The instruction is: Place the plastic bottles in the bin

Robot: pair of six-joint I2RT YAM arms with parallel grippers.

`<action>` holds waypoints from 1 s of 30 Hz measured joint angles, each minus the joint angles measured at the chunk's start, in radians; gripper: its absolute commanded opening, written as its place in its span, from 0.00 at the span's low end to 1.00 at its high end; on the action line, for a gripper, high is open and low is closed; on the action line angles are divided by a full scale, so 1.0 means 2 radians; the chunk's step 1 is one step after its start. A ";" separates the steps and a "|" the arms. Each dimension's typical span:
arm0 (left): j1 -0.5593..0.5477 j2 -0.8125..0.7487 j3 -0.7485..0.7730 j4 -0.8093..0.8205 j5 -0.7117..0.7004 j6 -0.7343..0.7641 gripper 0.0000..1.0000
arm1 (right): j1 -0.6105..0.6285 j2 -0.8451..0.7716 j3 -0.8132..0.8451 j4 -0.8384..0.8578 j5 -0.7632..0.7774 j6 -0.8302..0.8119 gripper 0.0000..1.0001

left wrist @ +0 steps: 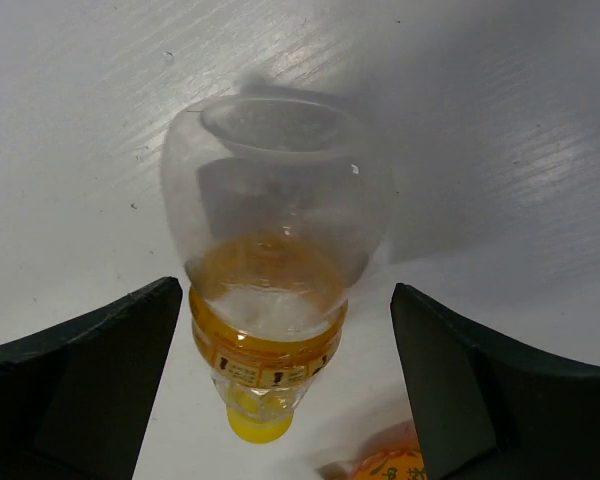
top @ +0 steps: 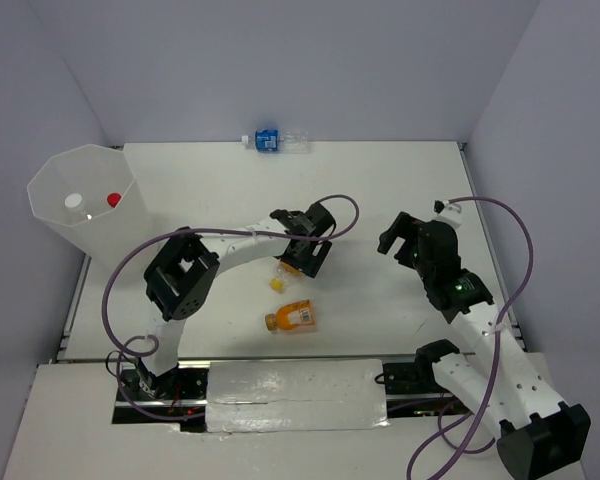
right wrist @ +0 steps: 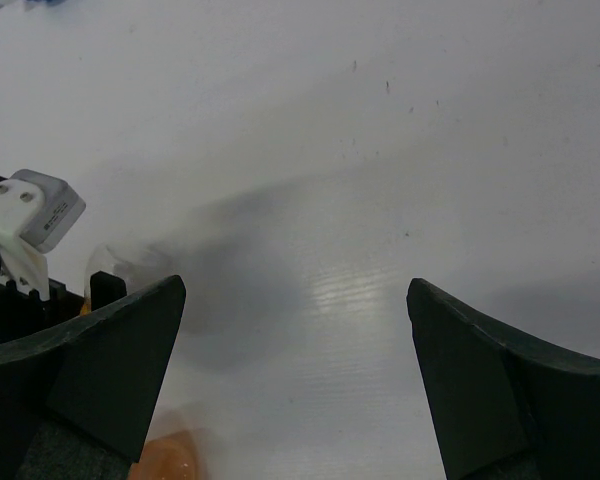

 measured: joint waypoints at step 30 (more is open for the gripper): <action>0.278 -0.246 0.187 -0.063 -0.154 -0.004 0.67 | 0.000 0.031 0.000 0.027 -0.064 0.024 1.00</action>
